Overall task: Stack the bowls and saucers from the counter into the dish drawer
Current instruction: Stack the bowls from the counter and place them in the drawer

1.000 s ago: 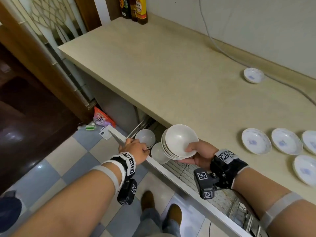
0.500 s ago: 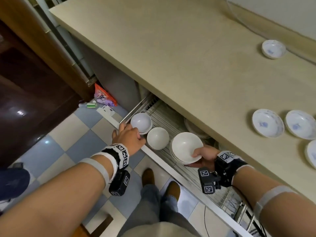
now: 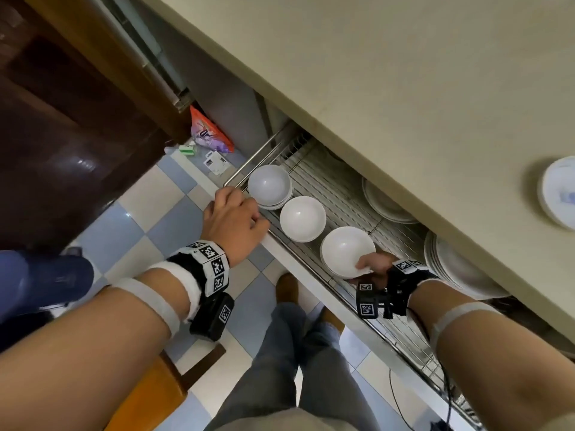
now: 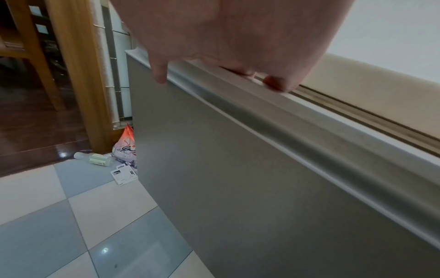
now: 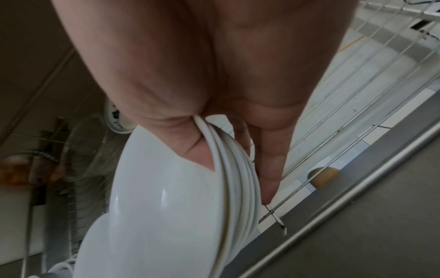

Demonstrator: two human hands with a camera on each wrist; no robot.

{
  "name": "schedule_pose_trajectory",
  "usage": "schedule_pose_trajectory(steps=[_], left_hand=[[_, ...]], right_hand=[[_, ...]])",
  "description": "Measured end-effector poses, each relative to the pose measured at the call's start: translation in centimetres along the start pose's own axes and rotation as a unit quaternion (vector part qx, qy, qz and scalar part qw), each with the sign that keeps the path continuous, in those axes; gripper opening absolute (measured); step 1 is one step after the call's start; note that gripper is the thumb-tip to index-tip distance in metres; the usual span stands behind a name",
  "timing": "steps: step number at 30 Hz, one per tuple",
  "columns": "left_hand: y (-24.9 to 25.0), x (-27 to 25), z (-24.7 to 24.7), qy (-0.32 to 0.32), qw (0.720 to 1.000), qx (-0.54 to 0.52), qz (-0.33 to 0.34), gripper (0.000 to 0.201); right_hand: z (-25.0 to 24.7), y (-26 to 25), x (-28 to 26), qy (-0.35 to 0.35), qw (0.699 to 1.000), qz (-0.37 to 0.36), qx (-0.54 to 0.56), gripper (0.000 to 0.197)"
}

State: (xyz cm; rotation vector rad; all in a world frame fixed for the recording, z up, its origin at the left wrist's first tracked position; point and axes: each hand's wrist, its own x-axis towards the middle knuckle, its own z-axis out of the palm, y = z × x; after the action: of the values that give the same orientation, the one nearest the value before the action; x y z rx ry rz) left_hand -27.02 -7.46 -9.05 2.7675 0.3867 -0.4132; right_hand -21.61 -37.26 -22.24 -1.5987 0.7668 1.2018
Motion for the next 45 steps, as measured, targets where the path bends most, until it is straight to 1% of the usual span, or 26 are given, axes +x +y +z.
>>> schedule_pose_trajectory(steps=[1, 2, 4, 5, 8, 10, 12, 14, 17, 18, 21, 23, 24, 27, 30, 31, 33, 36, 38, 40, 42, 43, 45], left_hand=[[0.0, 0.0, 0.1, 0.002, 1.0, -0.001, 0.001, 0.012], [-0.1, 0.0, 0.1, 0.004, 1.0, -0.002, 0.002, 0.012], [0.0, 0.0, 0.2, 0.006, 1.0, -0.004, 0.003, 0.012], [0.0, 0.0, 0.3, 0.007, 1.0, -0.004, 0.002, 0.012], [0.0, 0.2, 0.4, 0.007, 1.0, -0.001, 0.003, 0.013], [0.0, 0.3, 0.4, 0.008, 1.0, 0.001, 0.006, 0.013], [0.0, 0.4, 0.3, 0.007, 1.0, 0.004, 0.007, 0.014], [0.0, 0.5, 0.3, 0.005, 1.0, 0.007, 0.008, 0.015], [0.1, 0.5, 0.2, 0.003, 1.0, 0.013, 0.009, 0.015], [0.1, 0.5, 0.2, 0.001, 1.0, 0.016, 0.008, 0.015], [0.2, 0.5, 0.1, -0.005, 1.0, 0.023, 0.003, 0.015], [0.3, 0.5, -0.1, -0.014, 1.0, 0.028, -0.003, 0.016], [0.4, 0.5, -0.2, -0.022, 0.999, 0.031, -0.007, 0.017], [0.5, 0.6, -0.6, -0.052, 0.998, 0.037, -0.02, 0.018], [0.9, 0.5, -1.3, -0.09, 0.994, 0.048, -0.034, 0.021], [1.1, 0.5, -1.6, -0.099, 0.993, 0.051, -0.037, 0.022], [1.6, 0.6, -2.3, -0.118, 0.99, 0.066, -0.042, 0.024], [2.4, 0.6, -3.4, -0.17, 0.981, 0.073, -0.056, 0.03], [2.9, 0.4, -4.1, -0.2, 0.975, 0.075, -0.054, 0.034], [4.0, 0.1, -4.8, -0.22, 0.971, 0.075, -0.046, 0.034], [5.9, -0.1, -5.7, -0.231, 0.97, 0.051, -0.049, 0.032], [7.1, -0.1, -6.2, -0.241, 0.969, 0.038, -0.04, 0.032], [9.8, 0.3, -7.5, -0.286, 0.958, -0.007, -0.01, 0.034]], right_hand=[[0.3, 0.1, 0.0, -0.003, 1.0, 0.001, 0.019, 0.079], [0.4, 0.3, 0.8, -0.002, 0.999, 0.001, 0.038, 0.076], [0.9, 0.2, 0.6, -0.002, 0.998, 0.003, 0.069, 0.065], [1.0, 0.2, 0.7, -0.007, 0.997, 0.002, 0.074, 0.064], [0.9, 0.6, 1.9, -0.02, 0.997, 0.002, 0.076, 0.07], [1.1, 0.9, 2.5, -0.014, 0.997, 0.0, 0.074, 0.068], [1.4, 0.5, 1.9, 0.005, 0.999, -0.005, 0.046, 0.066], [1.3, 0.2, 1.3, 0.007, 1.0, -0.004, 0.003, 0.064], [1.1, 0.0, 1.3, 0.022, 0.998, 0.021, -0.049, 0.042], [1.1, 0.0, 1.4, 0.017, 0.998, 0.028, -0.062, 0.039], [0.7, 0.8, 2.7, 0.023, 0.997, 0.024, -0.071, 0.047], [0.0, 1.5, 4.1, 0.022, 0.997, 0.019, -0.065, 0.047], [0.3, 0.7, 2.3, 0.02, 0.998, 0.019, -0.063, 0.044], [0.0, -0.3, -1.1, 0.029, 0.999, 0.006, -0.041, 0.036], [-1.0, -0.3, -2.7, 0.009, 0.999, -0.006, -0.045, 0.04], [-1.3, -0.2, -3.0, 0.005, 1.0, -0.005, -0.029, 0.033], [-2.1, -0.1, -3.5, 0.017, 1.0, -0.001, 0.008, 0.01], [-2.3, -1.0, -6.5, 0.009, 0.998, 0.025, 0.052, 0.016], [-2.2, -1.5, -9.5, 0.006, 0.996, 0.025, 0.084, 0.011], [-2.4, -1.4, -11.7, -0.004, 0.995, 0.004, 0.097, 0.015], [-2.9, -1.6, -13.8, -0.014, 0.995, -0.022, 0.094, 0.023], [-3.1, -1.9, -14.9, -0.02, 0.994, -0.036, 0.097, 0.027], [-3.8, -2.3, -17.0, -0.017, 0.992, -0.064, 0.11, 0.03]])
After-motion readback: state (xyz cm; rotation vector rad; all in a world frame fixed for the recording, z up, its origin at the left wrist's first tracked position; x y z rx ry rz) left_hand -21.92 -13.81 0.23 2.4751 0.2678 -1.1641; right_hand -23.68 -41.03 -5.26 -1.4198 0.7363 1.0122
